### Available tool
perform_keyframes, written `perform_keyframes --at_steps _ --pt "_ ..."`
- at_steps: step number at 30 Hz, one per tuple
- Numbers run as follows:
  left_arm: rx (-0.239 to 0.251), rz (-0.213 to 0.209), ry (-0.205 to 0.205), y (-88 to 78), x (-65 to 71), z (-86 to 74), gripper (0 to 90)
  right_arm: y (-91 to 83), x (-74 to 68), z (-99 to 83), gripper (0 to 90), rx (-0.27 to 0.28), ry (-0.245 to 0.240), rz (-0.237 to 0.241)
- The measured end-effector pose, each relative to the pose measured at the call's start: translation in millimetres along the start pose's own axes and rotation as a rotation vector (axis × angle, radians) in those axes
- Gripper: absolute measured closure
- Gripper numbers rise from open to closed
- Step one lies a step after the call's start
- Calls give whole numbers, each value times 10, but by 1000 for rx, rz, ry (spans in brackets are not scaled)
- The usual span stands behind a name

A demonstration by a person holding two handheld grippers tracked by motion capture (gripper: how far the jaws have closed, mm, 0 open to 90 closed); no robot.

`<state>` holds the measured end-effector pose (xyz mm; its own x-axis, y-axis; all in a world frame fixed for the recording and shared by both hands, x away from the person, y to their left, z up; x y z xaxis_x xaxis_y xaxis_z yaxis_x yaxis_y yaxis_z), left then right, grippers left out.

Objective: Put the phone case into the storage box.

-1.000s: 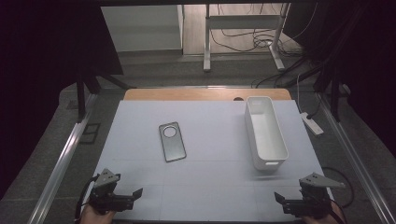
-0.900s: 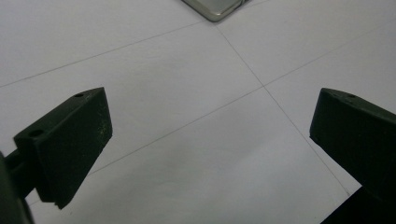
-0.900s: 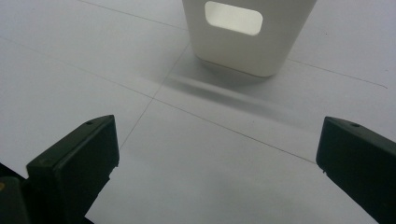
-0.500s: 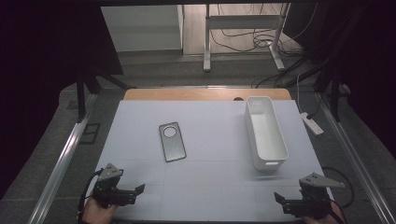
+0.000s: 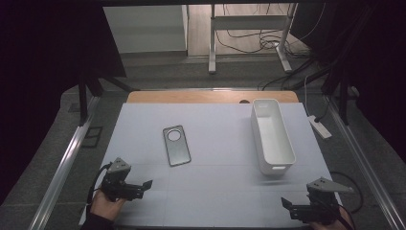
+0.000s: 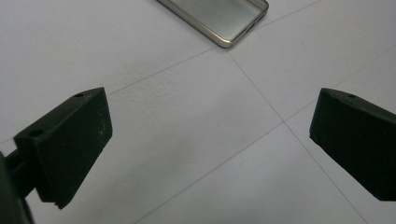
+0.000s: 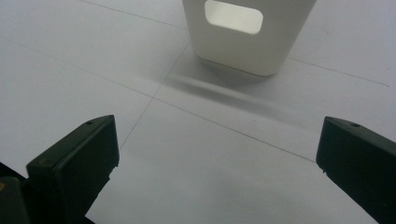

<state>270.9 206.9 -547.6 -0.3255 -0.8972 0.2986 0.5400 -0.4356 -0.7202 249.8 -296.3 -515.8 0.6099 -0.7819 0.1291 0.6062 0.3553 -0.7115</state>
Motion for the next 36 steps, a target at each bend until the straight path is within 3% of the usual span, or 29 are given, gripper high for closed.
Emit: perform_keyframes --at_steps 25,36 --pt "-59 5 21 289 -9 309 0 -4 -3 -6 0 0 -5 4" --pt "-80 7 54 422 27 407 0 0 -4 -7 0 -4 -5 5"
Point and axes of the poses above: each handheld gripper's, and its own axes: y roughly forward along the jaws, z roughly out of its top, x roughly to its right, the point moved 7 cm from there along y, roughly forward along the jaws, and after that the axes turned 14 degrees about -y, right-handed, at the moved point
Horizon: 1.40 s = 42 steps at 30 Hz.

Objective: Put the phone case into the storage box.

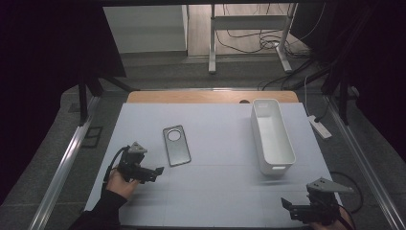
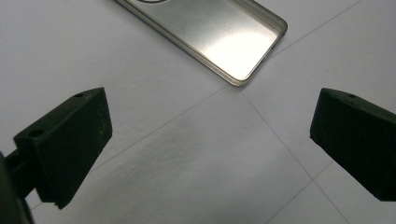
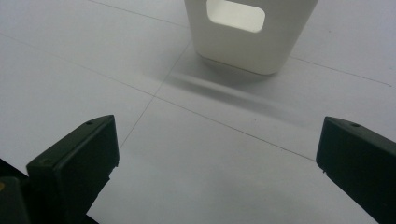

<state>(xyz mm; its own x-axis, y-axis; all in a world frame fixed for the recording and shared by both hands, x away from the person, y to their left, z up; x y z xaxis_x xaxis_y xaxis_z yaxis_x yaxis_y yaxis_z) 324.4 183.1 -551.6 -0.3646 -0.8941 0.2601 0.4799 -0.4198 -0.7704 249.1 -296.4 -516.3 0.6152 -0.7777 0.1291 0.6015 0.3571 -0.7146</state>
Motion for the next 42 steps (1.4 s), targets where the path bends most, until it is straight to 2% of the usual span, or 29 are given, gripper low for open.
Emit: perform_keyframes --at_steps 9,14,18,33,42 --pt "-7 -14 -9 112 -33 142 0 2 3 -2 0 -1 3 3" --pt "-15 -14 0 171 -28 236 0 3 3 -3 0 -2 2 4" --pt "-31 3 12 232 -34 289 0 2 4 -4 0 -1 2 4" --pt "-64 25 -1 388 -95 446 0 7 -3 -3 0 -2 -3 7" --pt "-92 43 8 470 -91 563 0 10 -6 -4 0 -4 -5 11"
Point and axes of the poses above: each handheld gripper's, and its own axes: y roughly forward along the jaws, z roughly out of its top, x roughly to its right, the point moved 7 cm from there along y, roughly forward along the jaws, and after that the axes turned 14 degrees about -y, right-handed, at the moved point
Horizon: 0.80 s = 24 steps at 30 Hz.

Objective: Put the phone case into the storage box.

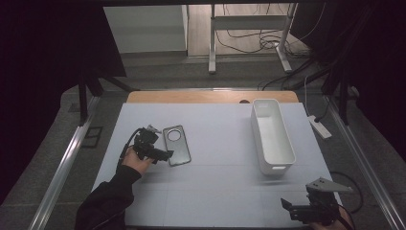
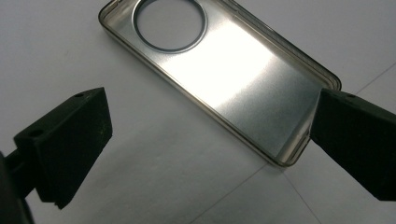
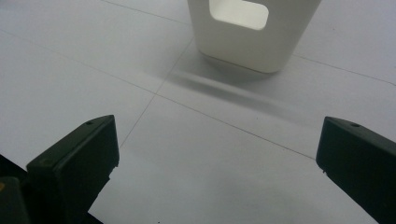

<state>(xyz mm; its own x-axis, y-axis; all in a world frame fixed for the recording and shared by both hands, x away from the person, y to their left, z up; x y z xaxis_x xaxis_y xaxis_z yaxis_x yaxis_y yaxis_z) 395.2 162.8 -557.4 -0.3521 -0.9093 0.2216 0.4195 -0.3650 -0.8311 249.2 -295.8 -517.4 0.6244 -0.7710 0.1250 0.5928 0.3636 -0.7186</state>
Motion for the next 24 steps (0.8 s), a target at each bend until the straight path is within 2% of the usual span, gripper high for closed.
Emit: perform_keyframes --at_steps 13,24 --pt "-45 20 -4 86 -9 124 0 4 -5 -1 0 -3 -5 2" --pt "-82 34 -4 202 -39 90 0 6 -10 -1 0 -8 -12 5"
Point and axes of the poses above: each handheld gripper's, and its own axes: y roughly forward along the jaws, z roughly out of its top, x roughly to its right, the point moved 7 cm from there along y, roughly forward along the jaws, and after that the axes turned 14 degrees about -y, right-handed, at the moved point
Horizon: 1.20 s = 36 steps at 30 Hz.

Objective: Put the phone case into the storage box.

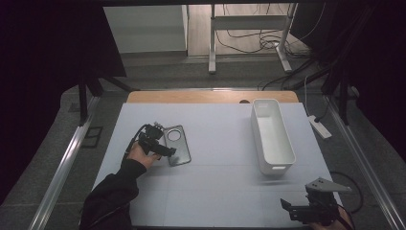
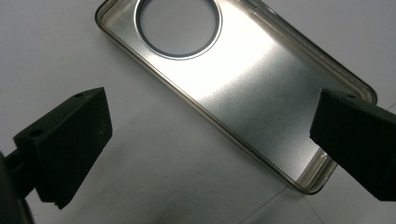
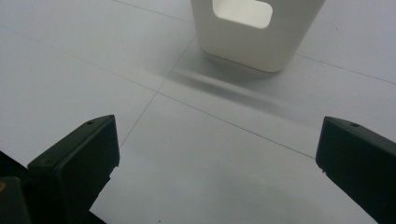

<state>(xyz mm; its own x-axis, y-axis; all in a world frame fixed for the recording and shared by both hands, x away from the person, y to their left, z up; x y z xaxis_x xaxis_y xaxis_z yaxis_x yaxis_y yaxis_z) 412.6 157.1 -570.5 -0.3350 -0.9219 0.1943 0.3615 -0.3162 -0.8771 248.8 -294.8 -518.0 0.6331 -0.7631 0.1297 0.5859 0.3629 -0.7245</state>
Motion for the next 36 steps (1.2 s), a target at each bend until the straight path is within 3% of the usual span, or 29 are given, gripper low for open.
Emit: perform_keyframes --at_steps 8,19,26,30,36 --pt "-35 16 -8 129 -9 -77 0 4 -5 1 0 -2 -3 -2" --pt "-57 32 -5 166 -26 -120 42 5 -8 1 1 -3 -6 1" --pt "-48 27 -7 103 -41 -120 207 8 -12 0 4 -8 -10 2" --pt "-60 20 -6 72 -14 -126 370 8 -13 0 5 -9 -12 2" --pt "-78 4 -10 53 18 -113 522 10 -15 0 6 -11 -13 1"
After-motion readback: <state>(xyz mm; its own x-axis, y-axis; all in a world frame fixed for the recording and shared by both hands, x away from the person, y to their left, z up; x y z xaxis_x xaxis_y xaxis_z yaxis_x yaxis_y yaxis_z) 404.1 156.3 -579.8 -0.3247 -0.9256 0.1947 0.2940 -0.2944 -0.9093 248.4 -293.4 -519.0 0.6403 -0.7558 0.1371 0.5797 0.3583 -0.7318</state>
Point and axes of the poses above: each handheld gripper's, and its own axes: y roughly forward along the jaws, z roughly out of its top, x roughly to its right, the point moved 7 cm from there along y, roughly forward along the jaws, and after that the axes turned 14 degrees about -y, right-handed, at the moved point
